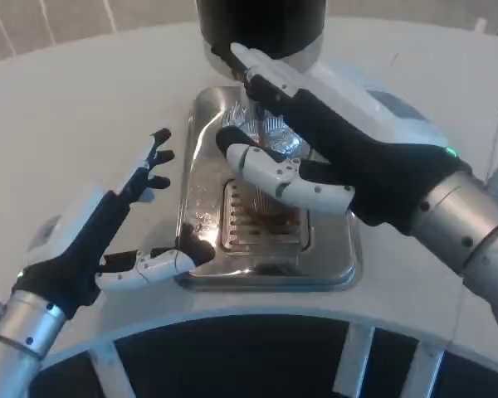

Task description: Grasp the cup under the faucet to collect the drink, then remove the cup.

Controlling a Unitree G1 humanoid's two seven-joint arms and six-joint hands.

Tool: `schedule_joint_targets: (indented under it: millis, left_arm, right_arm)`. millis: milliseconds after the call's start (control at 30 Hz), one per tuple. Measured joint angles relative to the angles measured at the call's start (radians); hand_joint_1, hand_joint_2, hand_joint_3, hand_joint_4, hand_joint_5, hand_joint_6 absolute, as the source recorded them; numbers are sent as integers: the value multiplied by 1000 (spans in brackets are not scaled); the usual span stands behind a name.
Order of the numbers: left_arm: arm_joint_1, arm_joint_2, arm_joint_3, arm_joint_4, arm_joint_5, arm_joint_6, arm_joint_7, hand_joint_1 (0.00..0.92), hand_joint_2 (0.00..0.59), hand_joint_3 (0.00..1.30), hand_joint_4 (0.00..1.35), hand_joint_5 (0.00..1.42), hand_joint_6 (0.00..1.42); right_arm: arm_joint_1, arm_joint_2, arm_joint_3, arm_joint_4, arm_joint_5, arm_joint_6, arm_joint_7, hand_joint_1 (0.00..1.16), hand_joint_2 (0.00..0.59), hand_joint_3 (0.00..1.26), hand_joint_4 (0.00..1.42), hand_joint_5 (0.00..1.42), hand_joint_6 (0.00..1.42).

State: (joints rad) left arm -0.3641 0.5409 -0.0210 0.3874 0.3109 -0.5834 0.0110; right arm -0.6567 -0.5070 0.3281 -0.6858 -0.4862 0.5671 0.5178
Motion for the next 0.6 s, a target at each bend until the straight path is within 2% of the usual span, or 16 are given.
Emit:
schedule_joint_targets:
  millis: [267,600]
  left_arm:
    - [-61,-48,-19,83,28,-4,16,311,28,0,0,261,300]
    - [-120,-68,-35,164,53,-7,41,314,29,0,0,266,303]
  right_arm:
    - [0,17,0,6,-9,0,0,119,509,0,0,0,0]
    - [0,26,0,7,-18,0,4,127,511,0,0,0,0]
